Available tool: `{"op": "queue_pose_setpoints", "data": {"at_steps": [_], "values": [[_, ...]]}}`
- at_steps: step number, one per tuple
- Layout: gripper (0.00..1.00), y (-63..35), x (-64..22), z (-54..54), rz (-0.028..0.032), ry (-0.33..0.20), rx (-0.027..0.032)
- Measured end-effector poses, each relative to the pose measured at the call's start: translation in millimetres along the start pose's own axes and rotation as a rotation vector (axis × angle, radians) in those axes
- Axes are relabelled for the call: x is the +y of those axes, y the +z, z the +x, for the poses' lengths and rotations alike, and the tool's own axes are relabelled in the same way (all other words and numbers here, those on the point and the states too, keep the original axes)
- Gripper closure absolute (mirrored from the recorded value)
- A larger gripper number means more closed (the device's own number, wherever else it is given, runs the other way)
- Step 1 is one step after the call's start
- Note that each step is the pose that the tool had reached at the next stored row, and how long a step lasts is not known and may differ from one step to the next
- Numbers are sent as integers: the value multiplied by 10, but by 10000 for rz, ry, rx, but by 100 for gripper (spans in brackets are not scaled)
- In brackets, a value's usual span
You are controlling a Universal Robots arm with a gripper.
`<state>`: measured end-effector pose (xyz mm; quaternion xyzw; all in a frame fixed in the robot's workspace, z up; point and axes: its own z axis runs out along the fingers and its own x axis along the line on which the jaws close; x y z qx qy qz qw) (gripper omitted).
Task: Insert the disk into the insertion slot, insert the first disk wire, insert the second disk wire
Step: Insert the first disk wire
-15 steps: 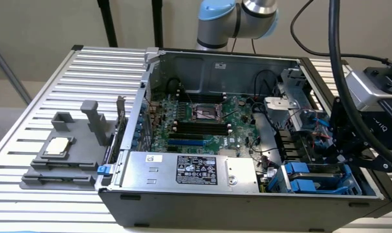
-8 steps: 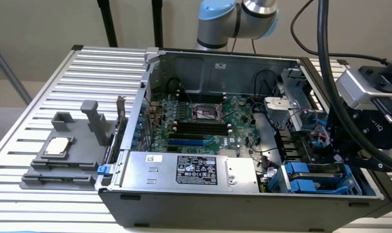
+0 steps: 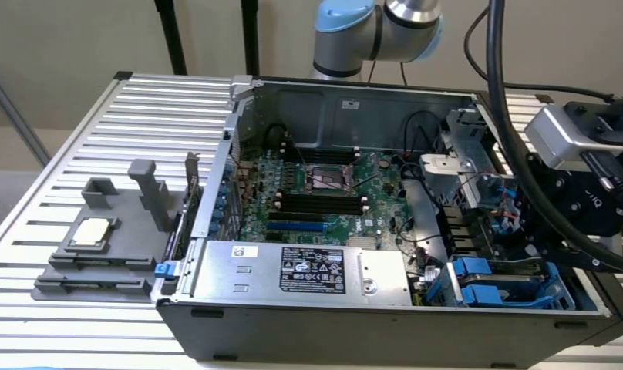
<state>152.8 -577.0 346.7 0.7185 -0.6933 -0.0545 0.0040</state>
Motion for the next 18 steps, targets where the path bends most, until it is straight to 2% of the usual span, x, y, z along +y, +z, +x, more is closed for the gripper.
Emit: {"op": "queue_pose_setpoints", "data": {"at_steps": [4,11,14,16,18], "values": [[84,2,0,0,-53,499,-31],[84,1,1,43,-33,972,-52],[84,4,2,62,-48,1104,-60],[84,7,-1,62,-111,1187,-29],[84,14,0,64,-125,1200,-8]]}}
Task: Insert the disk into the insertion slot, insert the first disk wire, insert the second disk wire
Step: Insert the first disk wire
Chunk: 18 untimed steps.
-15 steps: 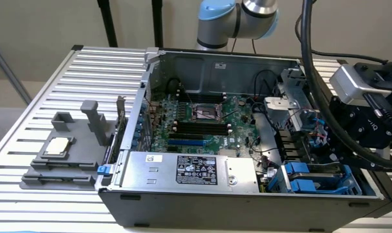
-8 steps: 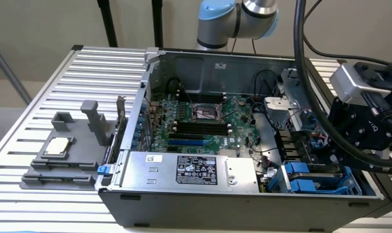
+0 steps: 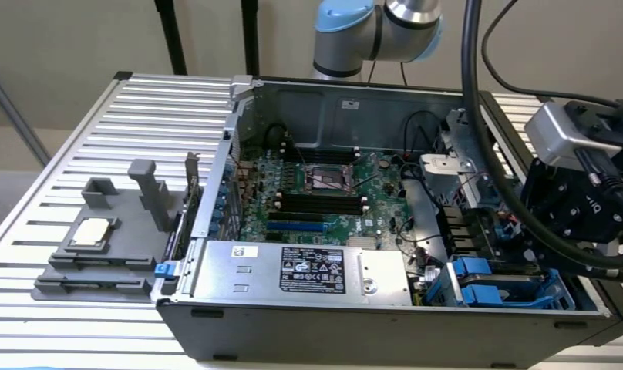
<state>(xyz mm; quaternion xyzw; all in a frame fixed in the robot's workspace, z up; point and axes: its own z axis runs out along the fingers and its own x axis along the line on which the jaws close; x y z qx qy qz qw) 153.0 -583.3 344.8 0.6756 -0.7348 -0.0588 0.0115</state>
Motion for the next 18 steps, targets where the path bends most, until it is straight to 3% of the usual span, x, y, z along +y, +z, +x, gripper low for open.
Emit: {"op": "queue_pose_setpoints", "data": {"at_steps": [3,7,9,18], "values": [[84,6,-13,-1,-6,36,53],[84,9,-34,-3,-38,149,255],[84,11,-38,-6,-46,177,323],[84,15,-40,-36,-46,190,356]]}}
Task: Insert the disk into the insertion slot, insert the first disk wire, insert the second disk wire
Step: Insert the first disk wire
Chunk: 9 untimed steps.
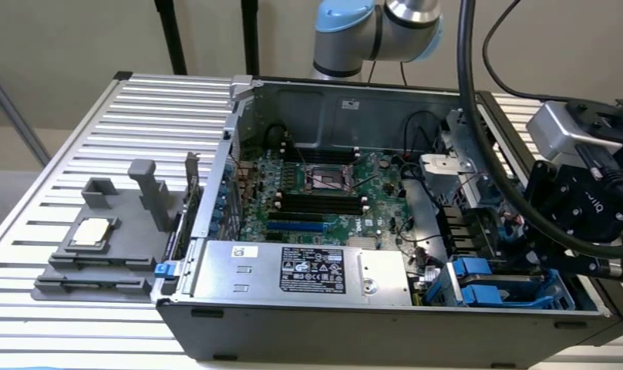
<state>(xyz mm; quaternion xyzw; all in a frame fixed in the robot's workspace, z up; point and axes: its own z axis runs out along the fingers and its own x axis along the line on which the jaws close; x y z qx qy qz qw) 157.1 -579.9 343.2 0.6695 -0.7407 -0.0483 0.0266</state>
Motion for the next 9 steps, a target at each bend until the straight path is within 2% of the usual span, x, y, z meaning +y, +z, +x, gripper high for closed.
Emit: {"op": "queue_pose_setpoints", "data": {"at_steps": [9], "values": [[84,15,-10,-9,1,19,5]]}}
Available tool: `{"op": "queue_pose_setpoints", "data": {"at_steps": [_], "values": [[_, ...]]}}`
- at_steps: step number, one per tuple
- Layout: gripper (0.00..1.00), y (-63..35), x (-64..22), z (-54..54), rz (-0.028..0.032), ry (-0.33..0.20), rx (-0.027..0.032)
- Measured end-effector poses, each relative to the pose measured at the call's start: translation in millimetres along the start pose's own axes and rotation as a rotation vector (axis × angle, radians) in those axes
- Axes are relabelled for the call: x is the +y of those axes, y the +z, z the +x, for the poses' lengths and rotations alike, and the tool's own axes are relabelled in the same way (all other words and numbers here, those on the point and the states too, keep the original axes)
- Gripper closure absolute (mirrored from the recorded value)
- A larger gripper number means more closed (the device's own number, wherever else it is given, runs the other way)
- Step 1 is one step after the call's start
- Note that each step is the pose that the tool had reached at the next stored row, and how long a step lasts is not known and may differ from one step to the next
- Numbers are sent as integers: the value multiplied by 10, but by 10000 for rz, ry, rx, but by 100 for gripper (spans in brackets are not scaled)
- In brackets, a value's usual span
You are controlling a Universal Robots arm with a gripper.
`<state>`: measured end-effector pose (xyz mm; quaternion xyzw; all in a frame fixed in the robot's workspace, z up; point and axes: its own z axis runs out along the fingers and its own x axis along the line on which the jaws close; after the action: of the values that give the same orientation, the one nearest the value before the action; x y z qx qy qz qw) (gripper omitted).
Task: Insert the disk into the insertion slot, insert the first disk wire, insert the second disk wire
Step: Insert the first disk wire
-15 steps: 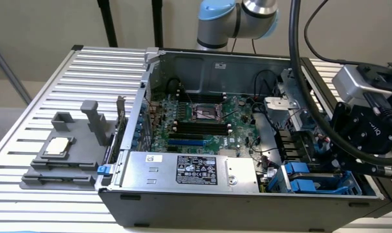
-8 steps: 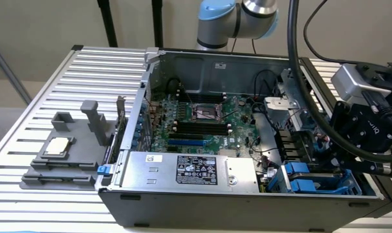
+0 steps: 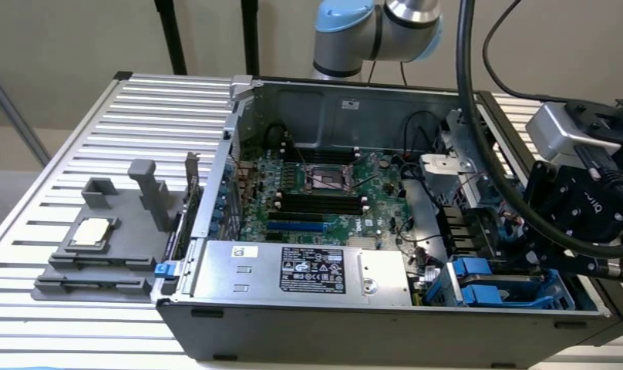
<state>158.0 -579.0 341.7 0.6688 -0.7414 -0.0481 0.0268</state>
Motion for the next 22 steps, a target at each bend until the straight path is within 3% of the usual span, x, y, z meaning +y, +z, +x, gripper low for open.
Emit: {"op": "queue_pose_setpoints", "data": {"at_steps": [9,22], "values": [[84,28,-6,-5,0,13,0],[84,46,-48,-26,-4,53,47]]}}
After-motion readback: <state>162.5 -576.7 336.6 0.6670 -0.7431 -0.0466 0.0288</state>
